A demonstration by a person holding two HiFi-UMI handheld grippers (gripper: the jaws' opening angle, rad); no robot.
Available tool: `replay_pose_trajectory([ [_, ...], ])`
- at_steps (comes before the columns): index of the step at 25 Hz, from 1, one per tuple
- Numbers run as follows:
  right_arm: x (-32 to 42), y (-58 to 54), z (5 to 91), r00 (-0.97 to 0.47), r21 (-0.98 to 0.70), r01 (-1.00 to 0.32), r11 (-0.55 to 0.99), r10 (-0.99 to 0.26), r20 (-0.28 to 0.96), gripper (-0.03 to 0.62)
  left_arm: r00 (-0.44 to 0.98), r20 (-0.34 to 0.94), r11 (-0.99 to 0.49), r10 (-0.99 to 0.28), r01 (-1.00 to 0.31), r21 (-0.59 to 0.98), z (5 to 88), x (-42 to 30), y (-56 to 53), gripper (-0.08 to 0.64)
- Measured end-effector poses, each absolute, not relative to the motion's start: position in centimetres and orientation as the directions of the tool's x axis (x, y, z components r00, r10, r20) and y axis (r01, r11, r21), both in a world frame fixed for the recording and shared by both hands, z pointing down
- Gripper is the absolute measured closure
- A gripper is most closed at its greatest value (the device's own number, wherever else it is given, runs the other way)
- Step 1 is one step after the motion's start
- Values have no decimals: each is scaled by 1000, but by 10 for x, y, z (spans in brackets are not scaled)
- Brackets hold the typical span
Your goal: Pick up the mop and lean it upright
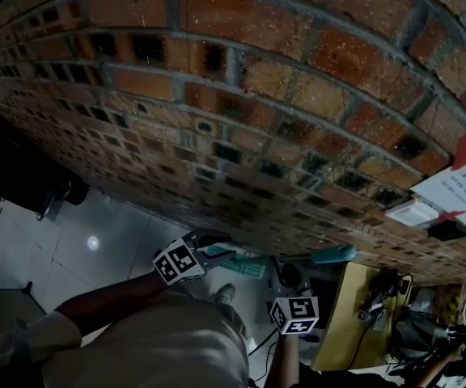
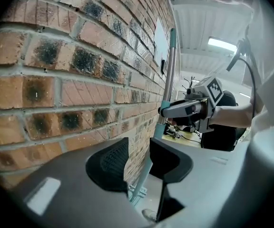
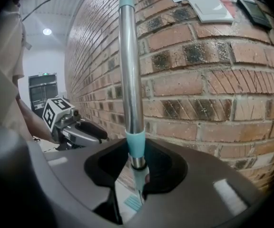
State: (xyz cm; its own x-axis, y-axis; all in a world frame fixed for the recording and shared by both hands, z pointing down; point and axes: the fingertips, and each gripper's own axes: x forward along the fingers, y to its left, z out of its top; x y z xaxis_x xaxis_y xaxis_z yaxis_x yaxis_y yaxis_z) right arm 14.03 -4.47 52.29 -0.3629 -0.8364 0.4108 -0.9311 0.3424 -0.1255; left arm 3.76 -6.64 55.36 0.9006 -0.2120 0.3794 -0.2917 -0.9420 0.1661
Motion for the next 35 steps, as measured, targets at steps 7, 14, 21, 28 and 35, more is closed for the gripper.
replay_pose_trajectory([
  [7,134,-49,551,-386,-133,-921,366,-817,428,482,871,428,-926,-241,-339,169,571,21,-70,400],
  [14,128,-51,589,-408,-150,-911,384,-790,458,482,849,460,-910,-260,-375,178,587,10,-67,400],
  [21,125,-57,622,-417,-163,-907,389,-769,485,482,837,482,-906,-259,-384,180,597,8,-62,400],
  [28,124,-58,649,-412,-173,-909,380,-753,513,482,830,494,-906,-257,-385,176,601,7,-60,400],
  [35,124,-58,683,-407,-183,-910,371,-722,560,482,821,513,-903,-249,-388,184,612,5,-60,400],
])
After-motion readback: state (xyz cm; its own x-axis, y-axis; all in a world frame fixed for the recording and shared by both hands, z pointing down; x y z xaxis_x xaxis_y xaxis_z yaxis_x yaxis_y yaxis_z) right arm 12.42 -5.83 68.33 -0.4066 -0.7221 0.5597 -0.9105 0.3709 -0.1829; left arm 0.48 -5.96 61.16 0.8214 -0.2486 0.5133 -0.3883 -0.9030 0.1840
